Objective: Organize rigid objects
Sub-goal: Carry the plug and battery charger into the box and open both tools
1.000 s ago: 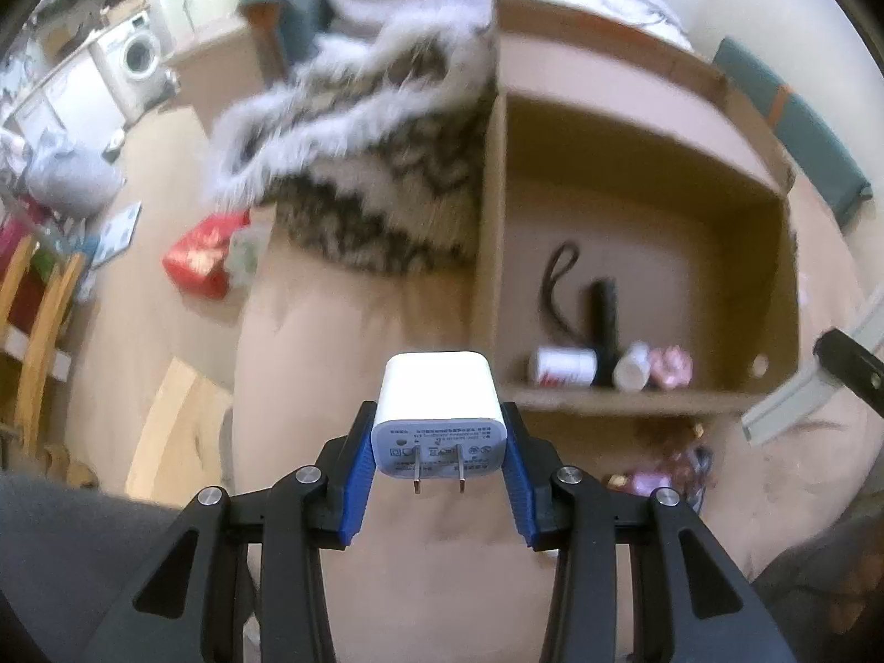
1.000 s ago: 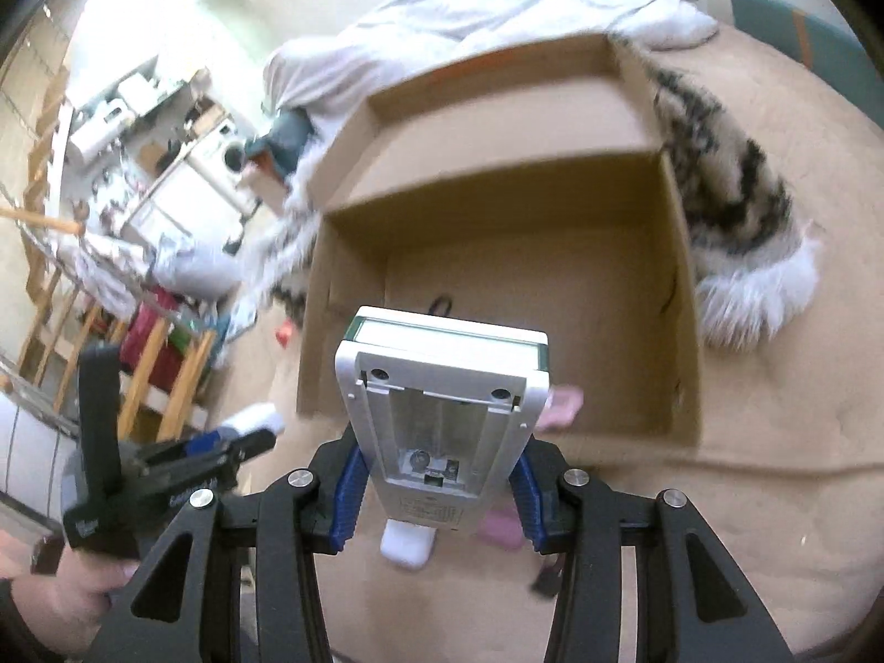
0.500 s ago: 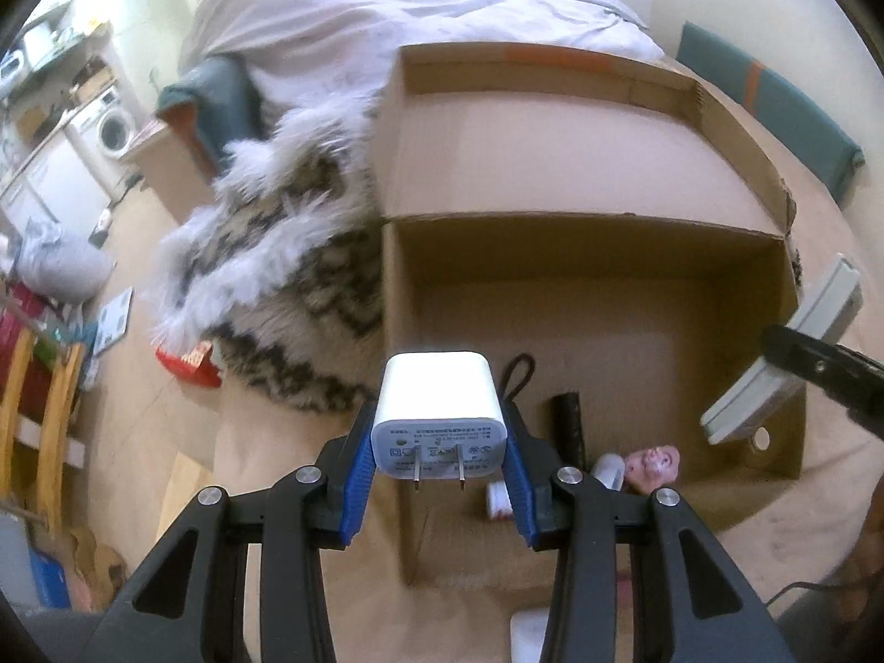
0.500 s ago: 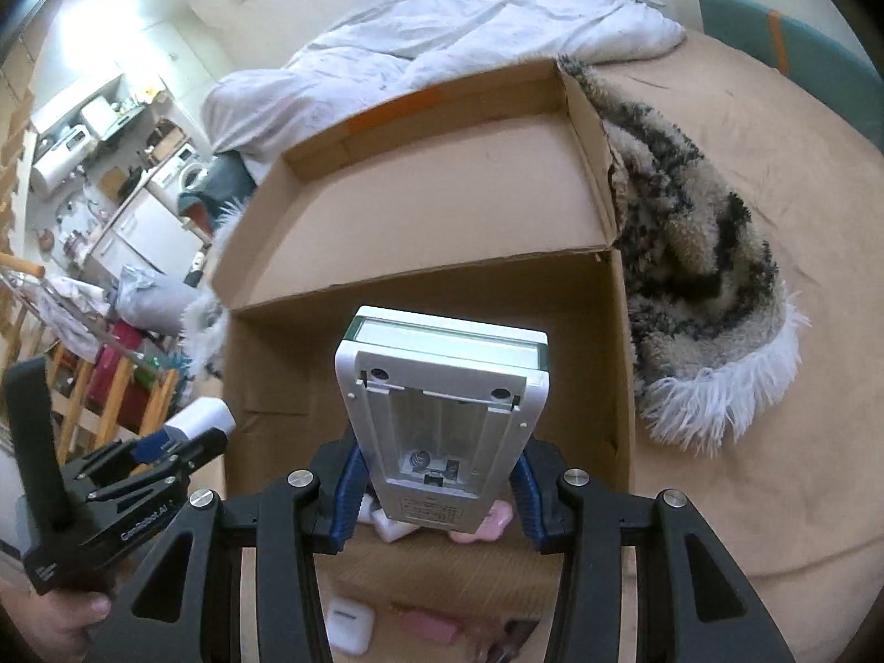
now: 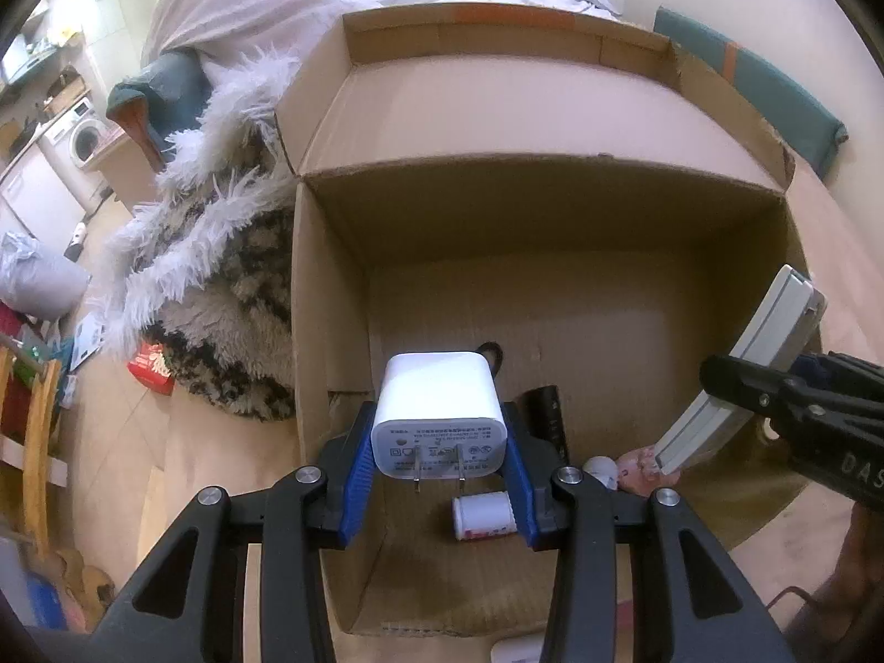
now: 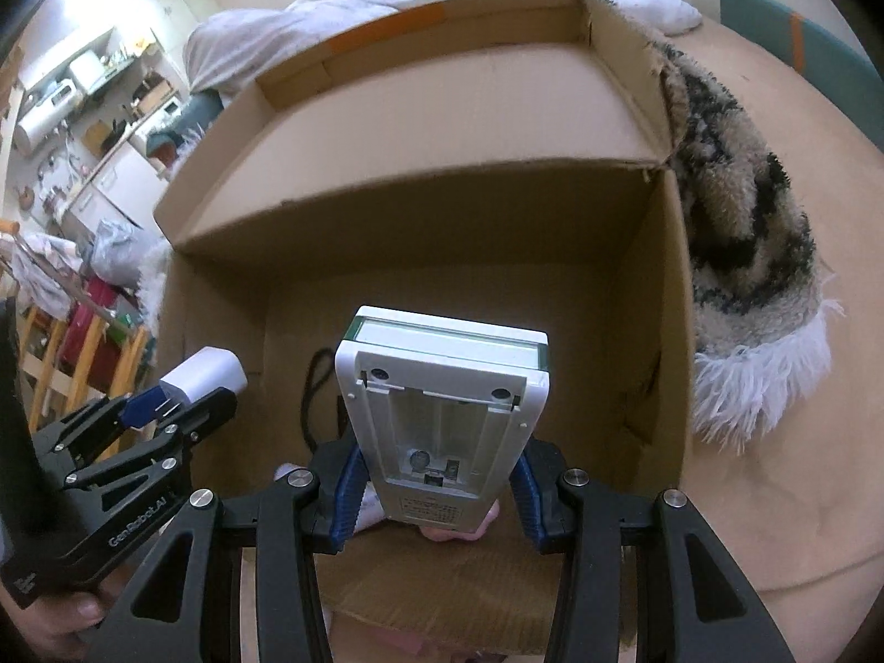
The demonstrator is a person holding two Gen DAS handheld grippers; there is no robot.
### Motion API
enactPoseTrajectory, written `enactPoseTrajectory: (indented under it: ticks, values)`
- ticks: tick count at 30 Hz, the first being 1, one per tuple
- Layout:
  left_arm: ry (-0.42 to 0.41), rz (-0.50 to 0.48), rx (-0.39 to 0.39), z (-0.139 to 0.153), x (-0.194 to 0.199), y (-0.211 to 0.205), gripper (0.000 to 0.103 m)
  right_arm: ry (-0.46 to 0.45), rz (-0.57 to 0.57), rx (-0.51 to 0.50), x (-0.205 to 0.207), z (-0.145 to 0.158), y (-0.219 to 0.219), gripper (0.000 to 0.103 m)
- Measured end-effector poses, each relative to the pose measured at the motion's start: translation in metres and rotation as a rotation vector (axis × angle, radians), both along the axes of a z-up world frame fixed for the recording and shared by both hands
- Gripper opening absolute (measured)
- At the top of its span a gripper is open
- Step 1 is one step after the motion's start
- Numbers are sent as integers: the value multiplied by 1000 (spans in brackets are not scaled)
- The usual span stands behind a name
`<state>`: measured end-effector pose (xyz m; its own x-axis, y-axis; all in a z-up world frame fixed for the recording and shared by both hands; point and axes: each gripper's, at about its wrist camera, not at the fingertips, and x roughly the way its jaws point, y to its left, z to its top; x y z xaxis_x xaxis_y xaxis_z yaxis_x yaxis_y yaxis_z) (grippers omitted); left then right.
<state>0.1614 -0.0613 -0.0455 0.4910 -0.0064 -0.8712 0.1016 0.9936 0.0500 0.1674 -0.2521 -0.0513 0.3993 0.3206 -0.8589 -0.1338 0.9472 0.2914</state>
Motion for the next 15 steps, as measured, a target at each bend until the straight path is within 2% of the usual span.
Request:
enactPoseTrajectory:
  ticks: [7, 15]
  values:
    - [31, 11, -33, -7, 5, 1, 38, 42, 16, -58, 5, -16, 12, 48]
    - [44, 11, -36, -15, 8, 3, 38, 37, 7, -59, 10, -18, 18, 48]
